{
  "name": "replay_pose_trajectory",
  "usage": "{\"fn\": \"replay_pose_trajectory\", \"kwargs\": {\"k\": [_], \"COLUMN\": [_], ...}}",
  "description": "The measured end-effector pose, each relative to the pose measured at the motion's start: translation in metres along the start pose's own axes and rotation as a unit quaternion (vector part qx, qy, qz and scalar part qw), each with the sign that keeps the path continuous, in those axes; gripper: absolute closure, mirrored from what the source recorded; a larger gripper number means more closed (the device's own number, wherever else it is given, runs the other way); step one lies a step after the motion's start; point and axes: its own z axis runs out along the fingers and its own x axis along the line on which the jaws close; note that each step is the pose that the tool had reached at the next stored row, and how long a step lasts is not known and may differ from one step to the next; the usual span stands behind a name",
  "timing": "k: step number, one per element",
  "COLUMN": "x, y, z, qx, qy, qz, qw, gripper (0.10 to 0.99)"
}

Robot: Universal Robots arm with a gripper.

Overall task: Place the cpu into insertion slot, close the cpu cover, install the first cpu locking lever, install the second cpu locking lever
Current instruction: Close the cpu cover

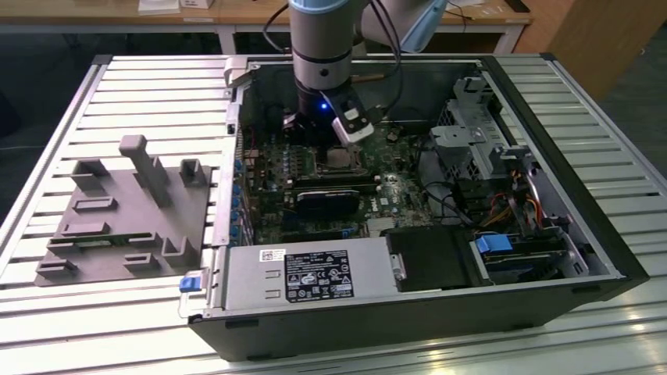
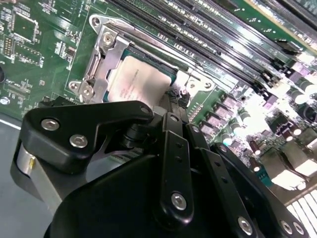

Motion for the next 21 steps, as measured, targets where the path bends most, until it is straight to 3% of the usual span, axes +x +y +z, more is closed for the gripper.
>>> {"fn": "replay_pose_trajectory", "kwargs": {"k": [6,15,21], "x": [-0.0015,-0.0244,-0.0262], "y": [0.0005,0.0014,0.0018], "z": [-0.0055,-0.0047,-0.0097], "qx": [0.0000,0.0001,0.0002], "qy": [0.0000,0.0007,0.0008], "qz": [0.000,0.000,0.001], "qw": [1.0000,1.0000,1.0000], "gripper": [0.984,0.984,0.984]}}
